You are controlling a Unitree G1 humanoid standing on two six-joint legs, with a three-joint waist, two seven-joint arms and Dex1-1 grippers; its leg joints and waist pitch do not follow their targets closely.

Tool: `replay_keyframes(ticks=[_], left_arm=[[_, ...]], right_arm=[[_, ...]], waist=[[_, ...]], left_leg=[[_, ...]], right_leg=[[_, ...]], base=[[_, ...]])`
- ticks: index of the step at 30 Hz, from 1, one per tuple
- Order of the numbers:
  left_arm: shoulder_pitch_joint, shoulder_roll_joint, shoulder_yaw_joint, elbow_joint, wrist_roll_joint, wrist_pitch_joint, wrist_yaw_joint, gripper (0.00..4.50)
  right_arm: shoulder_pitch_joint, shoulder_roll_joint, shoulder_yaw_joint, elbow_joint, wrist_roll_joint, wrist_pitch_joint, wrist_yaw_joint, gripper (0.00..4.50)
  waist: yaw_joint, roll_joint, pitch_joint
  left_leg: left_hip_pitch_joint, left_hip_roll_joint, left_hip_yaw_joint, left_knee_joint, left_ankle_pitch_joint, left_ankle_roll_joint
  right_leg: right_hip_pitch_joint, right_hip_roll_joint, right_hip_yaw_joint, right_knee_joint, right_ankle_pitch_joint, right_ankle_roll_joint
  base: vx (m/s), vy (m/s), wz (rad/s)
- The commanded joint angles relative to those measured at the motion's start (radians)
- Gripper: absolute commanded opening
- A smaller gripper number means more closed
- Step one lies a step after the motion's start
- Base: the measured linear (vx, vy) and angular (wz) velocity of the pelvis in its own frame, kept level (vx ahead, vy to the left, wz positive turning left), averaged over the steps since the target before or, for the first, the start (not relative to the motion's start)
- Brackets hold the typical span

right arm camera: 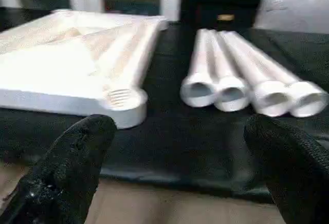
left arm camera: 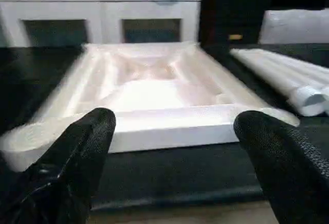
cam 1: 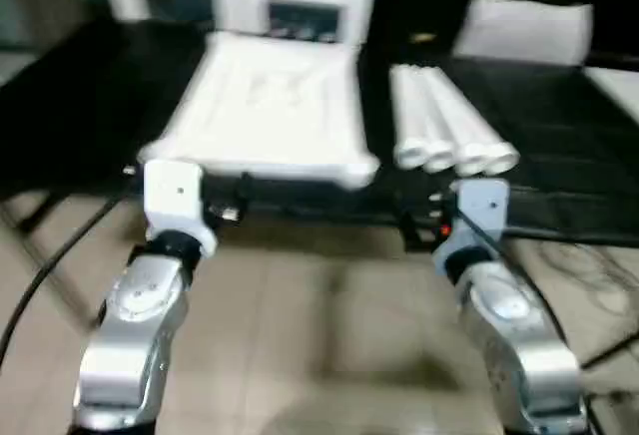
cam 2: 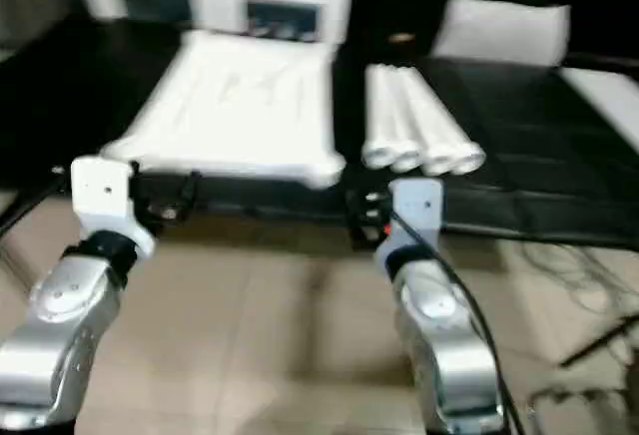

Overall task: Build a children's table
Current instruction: Move to table

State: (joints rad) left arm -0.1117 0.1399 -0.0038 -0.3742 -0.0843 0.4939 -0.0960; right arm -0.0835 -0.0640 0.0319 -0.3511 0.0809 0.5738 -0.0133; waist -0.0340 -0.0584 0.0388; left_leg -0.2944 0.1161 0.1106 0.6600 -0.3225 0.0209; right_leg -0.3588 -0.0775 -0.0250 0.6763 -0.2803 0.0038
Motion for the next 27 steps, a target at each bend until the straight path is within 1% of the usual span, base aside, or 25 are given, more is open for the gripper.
replay_keyframes(ticks=[1, 2, 3, 4, 5, 6, 7, 8, 10, 11, 12, 13, 14, 15, 16, 17, 19, 20, 21, 22, 23, 24, 25, 26, 27], left_arm=[[-0.003, 0.006, -0.016, -0.010, 0.001, -0.003, -0.008, 4.33], [-0.003, 0.006, -0.021, -0.013, 0.003, -0.006, -0.009, 4.33], [-0.002, 0.006, -0.022, -0.014, 0.003, -0.006, -0.009, 4.33], [-0.002, 0.007, -0.023, -0.015, 0.003, -0.006, -0.009, 4.33], [-0.002, 0.007, -0.023, -0.015, 0.003, -0.006, -0.010, 4.33], [-0.002, 0.009, -0.027, -0.017, 0.004, -0.006, -0.011, 4.33], [-0.004, 0.011, -0.029, -0.017, 0.005, -0.006, -0.012, 4.33], [-0.005, 0.012, -0.030, -0.017, 0.007, -0.007, -0.014, 4.33], [-0.007, 0.012, -0.030, -0.016, 0.007, -0.006, -0.014, 4.33], [-0.010, 0.010, -0.028, -0.015, 0.008, -0.005, -0.015, 4.33], [-0.011, 0.009, -0.028, -0.014, 0.009, -0.005, -0.017, 4.33], [-0.011, 0.009, -0.028, -0.014, 0.009, -0.005, -0.017, 4.33], [-0.011, 0.010, -0.029, -0.012, 0.009, -0.006, -0.018, 4.33], [-0.011, 0.012, -0.030, -0.010, 0.009, -0.007, -0.018, 4.33], [-0.010, 0.012, -0.031, -0.010, 0.009, -0.008, -0.018, 4.33], [-0.008, 0.015, -0.031, -0.007, 0.008, -0.010, -0.019, 4.33], [-0.007, 0.015, -0.031, -0.006, 0.007, -0.010, -0.019, 4.33], [-0.006, 0.017, -0.032, -0.004, 0.006, -0.011, -0.022, 4.33], [-0.004, 0.019, -0.034, -0.002, 0.007, -0.011, -0.025, 4.33], [-0.003, 0.019, -0.034, -0.002, 0.007, -0.011, -0.026, 4.33], [-0.002, 0.019, -0.034, -0.002, 0.007, -0.011, -0.027, 4.33], [-0.003, 0.018, -0.036, 0.000, 0.007, -0.011, -0.030, 4.33], [-0.003, 0.018, -0.036, 0.001, 0.007, -0.011, -0.031, 4.33], [-0.004, 0.018, -0.038, 0.003, 0.008, -0.011, -0.031, 4.33], [-0.003, 0.018, -0.039, 0.004, 0.007, -0.011, -0.032, 4.33]], right_arm=[[-0.014, -0.001, -0.012, -0.013, 0.003, -0.008, 0.005, 4.50], [-0.021, -0.008, -0.014, -0.016, 0.005, -0.010, 0.021, 4.50], [-0.023, -0.011, -0.012, -0.017, 0.002, -0.014, 0.024, 4.50], [-0.024, -0.013, -0.012, -0.018, 0.001, -0.014, 0.025, 4.50], [-0.024, -0.013, -0.012, -0.019, 0.001, -0.013, 0.026, 4.50], [-0.024, -0.015, -0.011, -0.021, 0.004, -0.012, 0.030, 4.50], [-0.025, -0.017, -0.010, -0.022, 0.007, -0.012, 0.034, 4.50], [-0.025, -0.020, -0.008, -0.023, 0.010, -0.014, 0.038, 4.50], [-0.025, -0.022, -0.006, -0.024, 0.010, -0.014, 0.042, 4.50], [-0.025, -0.027, -0.002, -0.025, 0.012, -0.014, 0.050, 4.50], [-0.021, -0.029, 0.001, -0.029, 0.014, -0.013, 0.055, 4.50], [-0.021, -0.029, 0.001, -0.029, 0.014, -0.013, 0.055, 4.50], [-0.018, -0.029, 0.001, -0.032, 0.015, -0.012, 0.058, 4.50], [-0.015, -0.028, 0.000, -0.035, 0.015, -0.012, 0.062, 4.50], [-0.014, -0.027, 0.000, -0.036, 0.015, -0.012, 0.062, 4.50], [-0.008, -0.026, 0.000, -0.039, 0.012, -0.012, 0.064, 4.50], [-0.006, -0.025, 0.000, -0.040, 0.011, -0.012, 0.063, 4.50], [0.000, -0.024, 0.001, -0.042, 0.009, -0.012, 0.061, 4.50], [0.009, -0.024, 0.001, -0.043, 0.008, -0.013, 0.058, 4.50], [0.012, -0.022, 0.001, -0.044, 0.010, -0.011, 0.056, 4.50], [0.014, -0.022, 0.001, -0.044, 0.011, -0.009, 0.055, 4.50], [0.019, -0.027, 0.004, -0.046, 0.007, -0.002, 0.055, 4.50], [0.021, -0.028, 0.003, -0.047, 0.007, -0.002, 0.056, 4.50], [0.025, -0.029, 0.001, -0.048, 0.005, -0.001, 0.055, 4.50], [0.026, -0.029, -0.002, -0.050, 0.005, -0.001, 0.057, 4.50]], waist=[[0.044, -0.016, -0.042], [0.079, -0.026, -0.039], [0.068, 0.000, -0.039], [0.065, 0.009, -0.031], [0.053, 0.041, -0.023], [0.042, 0.103, -0.027], [-0.004, 0.118, -0.024], [-0.016, 0.107, -0.044], [-0.027, 0.094, -0.042], [-0.030, 0.080, -0.038], [-0.026, 0.056, -0.033], [-0.023, 0.032, -0.037], [0.018, 0.003, -0.034], [0.041, -0.008, -0.047], [0.050, 0.001, -0.049], [0.052, 0.007, -0.044], [0.047, 0.032, -0.038], [0.042, 0.076, -0.031], [-0.001, 0.100, -0.030], [-0.010, 0.108, -0.028], [-0.030, 0.106, -0.046], [-0.029, 0.097, -0.045], [-0.024, 0.085, -0.032], [-0.014, 0.071, -0.023], [0.005, 0.036, -0.029]], left_leg=[[-0.070, -0.015, 0.016, 0.054, -0.059, 0.042], [-0.173, 0.011, -0.023, 0.094, 0.030, 0.002], [-0.161, 0.023, -0.034, 0.082, 0.094, -0.032], [-0.137, 0.035, -0.036, 0.053, 0.112, -0.033], [-0.120, 0.048, -0.028, -0.034, 0.154, -0.004], [-0.039, 0.093, -0.055, -0.123, 0.030, -0.003], [-0.013, 0.129, -0.108, -0.150, -0.120, 0.005], [0.061, 0.176, -0.171, -0.157, -0.223, 0.103], [0.058, 0.170, -0.159, -0.148, -0.171, 0.242], [0.052, 0.154, -0.128, -0.150, -0.126, 0.301], [0.032, 0.128, -0.088, -0.150, -0.119, 0.305], [0.011, 0.091, -0.054, -0.131, -0.160, 0.269], [-0.060, 0.001, 0.006, -0.045, -0.183, 0.177], [-0.121, 0.007, -0.016, 0.059, -0.039, 0.114], [-0.136, 0.013, -0.025, 0.068, 0.013, 0.083], [-0.155, 0.017, -0.031, 0.057, 0.076, 0.042], [-0.132, 0.035, -0.019, -0.020, 0.131, 0.034], [-0.075, 0.075, -0.022, -0.099, 0.072, 0.031], [-0.026, 0.119, -0.082, -0.142, -0.109, 0.033], [0.022, 0.146, -0.106, -0.158, -0.251, 0.032], [0.070, 0.170, -0.152, -0.166, -0.272, 0.119], [0.113, 0.224, -0.094, -0.162, -0.222, 0.039], [0.088, 0.226, -0.074, -0.174, -0.205, 0.025], [0.030, 0.140, -0.077, -0.182, -0.208, 0.157], [-0.003, 0.046, 0.016, -0.107, -0.261, 0.138]], right_leg=[[0.152, -0.104, 0.217, -0.179, -0.290, -0.319], [0.218, -0.148, 0.192, -0.156, -0.149, -0.367], [0.178, -0.132, 0.152, -0.151, 0.013, -0.389], [0.143, -0.118, 0.123, -0.166, -0.019, -0.392], [0.123, -0.067, 0.049, -0.177, -0.183, -0.350], [0.087, 0.012, -0.007, -0.139, -0.224, -0.219], [0.052, 0.047, -0.032, -0.062, -0.198, -0.166], [-0.015, 0.038, -0.028, 0.028, -0.155, -0.076], [-0.045, 0.015, -0.026, 0.051, -0.061, 0.012], [-0.057, 0.004, -0.024, 0.042, -0.002, 0.030], [-0.048, -0.012, -0.010, -0.008, 0.051, 0.014], [-0.023, -0.032, 0.013, -0.069, 0.065, -0.005], [0.060, -0.100, 0.100, -0.173, -0.211, -0.048], [0.137, -0.175, 0.162, -0.196, -0.438, -0.116], [0.144, -0.173, 0.160, -0.189, -0.453, -0.139], [0.146, -0.141, 0.132, -0.178, -0.396, -0.192], [0.124, -0.079, 0.067, -0.182, -0.361, -0.252], [0.094, -0.035, 0.014, -0.174, -0.349, -0.223], [0.055, 0.029, -0.028, -0.099, -0.275, -0.169], [0.017, 0.030, -0.027, -0.065, -0.236, -0.154], [-0.008, 0.015, -0.027, -0.011, -0.114, -0.109], [-0.051, -0.009, -0.019, 0.014, -0.056, -0.053], [-0.048, -0.015, -0.021, 0.018, -0.030, -0.030], [-0.005, -0.026, -0.017, -0.038, 0.023, 0.000], [0.038, -0.069, 0.043, -0.141, -0.064, -0.079]], base=[[0.122, -0.029, -0.26], [0.167, -0.019, -0.52], [0.167, -0.019, -0.52], [0.131, 0.003, -0.20], [0.138, 0.032, 0.05], [0.138, 0.032, 0.05], [0.147, 0.056, -0.03], [0.135, 0.039, -0.03], [0.132, 0.028, 0.03], [0.116, -0.010, 0.03], [0.116, -0.010, 0.03], [0.101, -0.071, 0.05], [0.080, -0.101, 0.00], [0.080, -0.101, 0.00], [0.095, -0.076, -0.12], [0.113, -0.038, -0.11], [0.110, -0.024, -0.06], [0.132, 0.055, -0.05], [0.132, 0.055, -0.05], [0.180, 0.073, 0.02], [0.177, 0.030, 0.06], [0.177, 0.030, 0.06], [0.123, 0.013, -0.34], [0.111, -0.019, -0.23], [0.111, -0.019, -0.23]])
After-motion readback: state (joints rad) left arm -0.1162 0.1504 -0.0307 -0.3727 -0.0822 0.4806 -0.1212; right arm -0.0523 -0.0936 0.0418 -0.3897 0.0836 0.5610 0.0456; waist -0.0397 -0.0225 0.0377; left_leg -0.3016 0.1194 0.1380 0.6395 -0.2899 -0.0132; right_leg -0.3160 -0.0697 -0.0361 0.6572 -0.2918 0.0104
